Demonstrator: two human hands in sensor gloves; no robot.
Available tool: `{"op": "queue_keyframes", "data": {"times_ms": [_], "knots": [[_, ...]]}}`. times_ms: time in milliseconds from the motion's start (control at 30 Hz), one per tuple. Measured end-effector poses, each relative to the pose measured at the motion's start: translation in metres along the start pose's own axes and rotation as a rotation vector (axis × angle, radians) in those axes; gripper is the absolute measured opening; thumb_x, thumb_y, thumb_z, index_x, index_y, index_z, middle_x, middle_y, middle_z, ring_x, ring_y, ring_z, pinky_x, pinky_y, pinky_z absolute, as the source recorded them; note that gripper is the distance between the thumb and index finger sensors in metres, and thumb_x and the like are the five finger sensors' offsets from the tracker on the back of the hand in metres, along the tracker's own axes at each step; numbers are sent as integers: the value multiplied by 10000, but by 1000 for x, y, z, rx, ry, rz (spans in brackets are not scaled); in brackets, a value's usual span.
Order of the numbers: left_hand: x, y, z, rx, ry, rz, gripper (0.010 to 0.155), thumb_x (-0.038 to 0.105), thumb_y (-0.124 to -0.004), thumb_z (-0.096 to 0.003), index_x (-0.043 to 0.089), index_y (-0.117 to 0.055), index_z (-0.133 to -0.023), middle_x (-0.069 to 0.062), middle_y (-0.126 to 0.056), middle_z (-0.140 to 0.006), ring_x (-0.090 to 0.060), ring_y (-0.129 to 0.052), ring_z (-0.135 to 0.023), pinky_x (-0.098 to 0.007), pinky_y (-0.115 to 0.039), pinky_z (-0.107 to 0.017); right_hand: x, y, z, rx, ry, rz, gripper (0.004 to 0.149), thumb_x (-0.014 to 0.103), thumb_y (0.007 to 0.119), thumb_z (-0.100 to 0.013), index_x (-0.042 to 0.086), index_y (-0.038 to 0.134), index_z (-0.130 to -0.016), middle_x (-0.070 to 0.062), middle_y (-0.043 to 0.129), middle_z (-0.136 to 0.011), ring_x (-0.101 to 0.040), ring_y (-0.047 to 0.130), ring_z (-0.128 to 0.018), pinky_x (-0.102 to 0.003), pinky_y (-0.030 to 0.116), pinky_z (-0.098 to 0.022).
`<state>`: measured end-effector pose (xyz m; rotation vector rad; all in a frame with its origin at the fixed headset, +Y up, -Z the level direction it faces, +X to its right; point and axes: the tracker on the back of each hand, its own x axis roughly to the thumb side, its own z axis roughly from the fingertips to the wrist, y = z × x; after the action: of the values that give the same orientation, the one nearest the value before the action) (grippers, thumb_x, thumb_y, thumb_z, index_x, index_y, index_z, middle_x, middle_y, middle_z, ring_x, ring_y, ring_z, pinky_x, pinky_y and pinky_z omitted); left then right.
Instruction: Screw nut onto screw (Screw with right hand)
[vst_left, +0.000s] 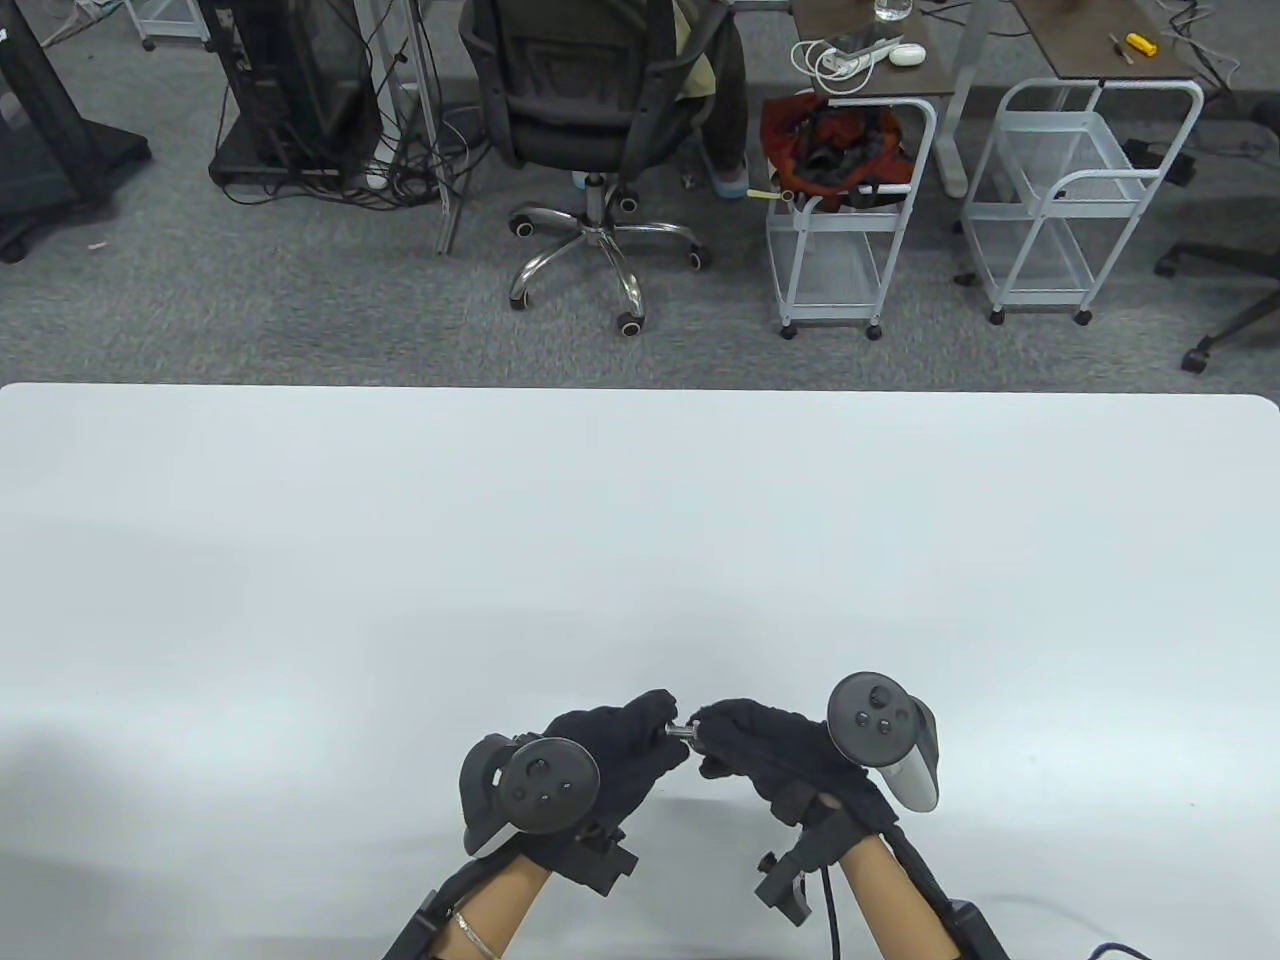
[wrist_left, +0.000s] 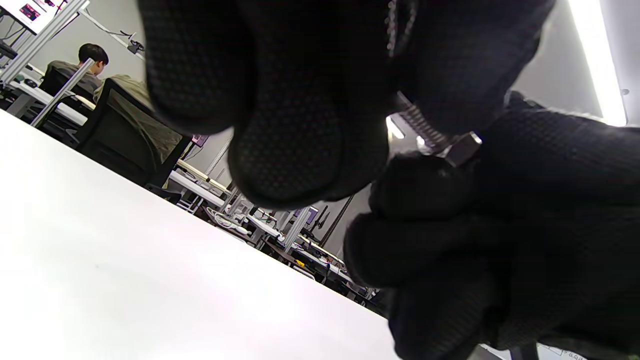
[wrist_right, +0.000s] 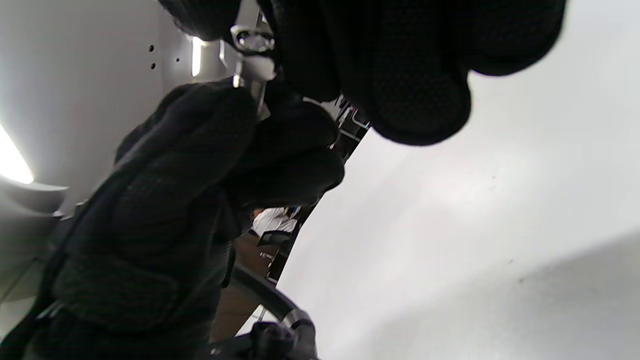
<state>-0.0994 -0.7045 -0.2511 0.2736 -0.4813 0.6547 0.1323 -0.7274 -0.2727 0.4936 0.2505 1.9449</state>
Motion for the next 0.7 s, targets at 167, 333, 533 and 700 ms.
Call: {"op": "queue_keyframes", "data": {"times_ms": [167, 333, 533, 700], "knots": [[0, 0, 0, -4, -11, -10, 487, 462, -843, -432, 121, -919, -772, 30, -1126, -577, -88, -1129, -423, -304, -923, -400, 0, 3, -2, 80, 7, -34, 518, 304, 728, -569, -46, 711, -949, -343, 787, -873, -426, 931, -674, -578, 714, -491], [0, 0, 0, -1, -6, -10, 487, 460, -838, -437, 118, -916, -774, 28, -1126, -577, -87, -1129, -422, -302, -923, -400, -1, 2, 0, 34, 13, -20, 520, 393, 655, -597, -24, 806, -870, -318, 865, -802, -396, 982, -591, -555, 751, -448], [1, 0, 0, 2, -11, -24, 487, 459, -838, -436, 116, -917, -772, 29, -1127, -573, -86, -1129, -420, -301, -924, -398, -1, 2, -1, 27, 12, 16, 486, 380, 673, -590, -8, 854, -821, -285, 905, -769, -384, 997, -561, -551, 758, -440], [1, 0, 1, -3, -9, -7, 487, 459, -837, -437, 117, -915, -775, 28, -1126, -575, -86, -1129, -423, -302, -923, -400, 1, 4, -2, 81, -22, -69, 561, 323, 725, -574, -34, 674, -1003, -369, 712, -944, -475, 876, -747, -605, 682, -522]]}}
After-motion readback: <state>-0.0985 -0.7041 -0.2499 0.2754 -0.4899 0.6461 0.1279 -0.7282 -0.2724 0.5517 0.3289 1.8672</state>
